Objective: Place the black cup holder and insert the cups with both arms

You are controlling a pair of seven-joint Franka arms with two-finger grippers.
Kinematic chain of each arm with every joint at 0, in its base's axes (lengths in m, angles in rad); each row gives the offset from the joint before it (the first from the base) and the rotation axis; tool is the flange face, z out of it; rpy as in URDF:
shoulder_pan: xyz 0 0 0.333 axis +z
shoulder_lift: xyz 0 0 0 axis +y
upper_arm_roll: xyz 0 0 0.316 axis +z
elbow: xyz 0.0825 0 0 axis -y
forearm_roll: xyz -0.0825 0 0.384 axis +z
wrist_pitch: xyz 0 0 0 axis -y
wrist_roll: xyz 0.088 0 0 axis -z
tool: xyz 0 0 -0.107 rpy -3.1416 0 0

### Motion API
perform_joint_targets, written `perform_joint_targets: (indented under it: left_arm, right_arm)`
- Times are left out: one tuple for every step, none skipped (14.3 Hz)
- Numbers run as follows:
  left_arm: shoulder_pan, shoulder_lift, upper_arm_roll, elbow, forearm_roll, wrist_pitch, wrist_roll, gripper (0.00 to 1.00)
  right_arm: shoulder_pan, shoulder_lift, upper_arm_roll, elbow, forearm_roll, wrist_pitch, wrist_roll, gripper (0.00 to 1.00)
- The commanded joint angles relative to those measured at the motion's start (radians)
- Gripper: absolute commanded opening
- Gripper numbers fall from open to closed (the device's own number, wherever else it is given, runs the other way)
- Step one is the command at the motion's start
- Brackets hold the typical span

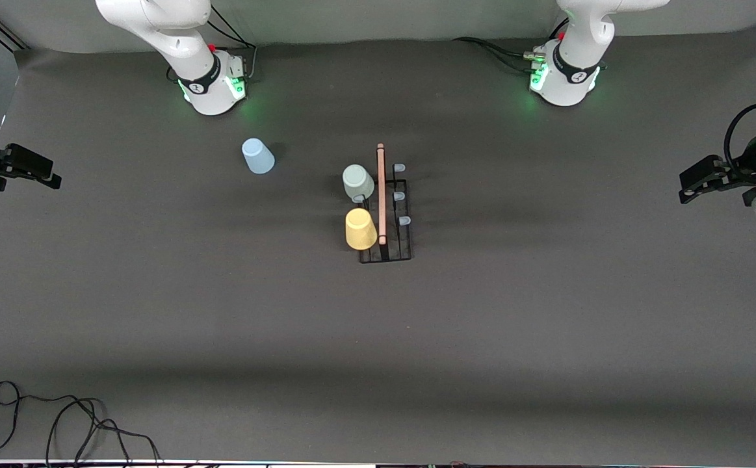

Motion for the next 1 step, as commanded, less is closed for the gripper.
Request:
perform_joint_targets:
  left_arm:
    - [-0.011,-0.009,0.004,-0.001,0.007,-0.015,-0.015,1.00]
  right_arm:
    - [-0.006,-0.005,0.008,0.008,-0.020,0.001,-0.006,1.00]
